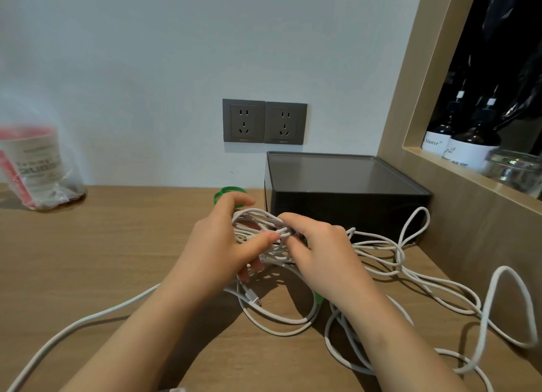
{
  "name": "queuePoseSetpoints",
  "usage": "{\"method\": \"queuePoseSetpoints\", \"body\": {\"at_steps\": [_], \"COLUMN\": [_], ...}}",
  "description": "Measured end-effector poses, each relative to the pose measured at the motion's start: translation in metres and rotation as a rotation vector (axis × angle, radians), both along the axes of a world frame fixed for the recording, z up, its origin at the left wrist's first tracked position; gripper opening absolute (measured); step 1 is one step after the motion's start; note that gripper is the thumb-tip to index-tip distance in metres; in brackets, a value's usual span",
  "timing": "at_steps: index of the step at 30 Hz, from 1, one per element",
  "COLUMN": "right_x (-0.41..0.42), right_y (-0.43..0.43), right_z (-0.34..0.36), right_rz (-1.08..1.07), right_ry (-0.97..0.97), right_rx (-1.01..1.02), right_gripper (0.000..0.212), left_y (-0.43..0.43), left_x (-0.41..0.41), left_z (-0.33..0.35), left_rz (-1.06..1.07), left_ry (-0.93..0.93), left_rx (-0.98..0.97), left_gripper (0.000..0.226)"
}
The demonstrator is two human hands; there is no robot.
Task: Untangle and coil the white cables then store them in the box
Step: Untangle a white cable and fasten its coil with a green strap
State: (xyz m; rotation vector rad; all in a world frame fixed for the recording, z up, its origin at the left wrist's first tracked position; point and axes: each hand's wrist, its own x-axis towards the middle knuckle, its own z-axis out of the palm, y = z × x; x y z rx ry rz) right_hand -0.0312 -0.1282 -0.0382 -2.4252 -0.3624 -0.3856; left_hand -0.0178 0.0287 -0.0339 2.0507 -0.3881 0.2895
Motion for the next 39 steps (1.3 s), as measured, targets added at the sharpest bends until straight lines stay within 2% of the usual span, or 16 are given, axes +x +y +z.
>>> {"method": "queuePoseSetpoints", "body": {"at_steps": [2, 4, 8, 11, 13, 19, 23, 29, 33, 36, 39], "right_x": [0.0, -0.001, -0.002, -0.001, -0.001, -0.004, -0.009, -0.009, -0.005, -0.004, -0.006], "right_y": [-0.001, -0.001, -0.003, -0.002, 0.0, -0.001, 0.004, 0.009, 0.006, 0.004, 0.007], "right_z": [0.001, 0.003, 0.004, 0.002, 0.002, 0.011, 0.015, 0.011, 0.008, 0.008, 0.008], "right_rz": [0.003, 0.01, 0.007, -0.006, -0.006, 0.119, 0.188, 0.164, 0.103, 0.054, 0.078], "right_ry": [0.0, -0.003, -0.033, -0.045, -0.041, 0.07, 0.053, -0.122, -0.113, -0.094, -0.041], "right_rx": [-0.003, 0.002, 0.01, -0.021, -0.008, 0.277, 0.253, 0.43, 0.473, 0.467, 0.47], "right_gripper": [0.029, 0.028, 0.03, 0.032, 0.033, 0.025, 0.036, 0.017, 0.013, 0.012, 0.007], "left_y": [0.001, 0.001, 0.0, -0.004, -0.004, -0.001, 0.0, -0.005, -0.006, -0.007, -0.006], "left_x": [-0.001, -0.004, -0.01, -0.009, -0.005, 0.001, 0.002, -0.003, -0.006, -0.008, -0.005], "left_z": [0.001, 0.004, 0.008, 0.004, 0.0, -0.001, 0.0, 0.002, 0.002, 0.001, -0.001], "left_rz": [-0.018, -0.048, -0.111, -0.061, -0.014, -0.048, -0.051, -0.111, -0.152, -0.181, -0.111], "left_ry": [-0.061, -0.111, -0.105, -0.075, -0.056, 0.166, 0.291, 0.272, 0.158, 0.126, 0.11], "left_rx": [0.099, 0.103, -0.016, -0.11, -0.189, -0.519, -0.683, -0.679, -0.566, -0.479, -0.532], "left_gripper": [0.04, 0.034, 0.029, 0.011, 0.007, 0.006, 0.01, 0.018, 0.009, 0.017, 0.009]}}
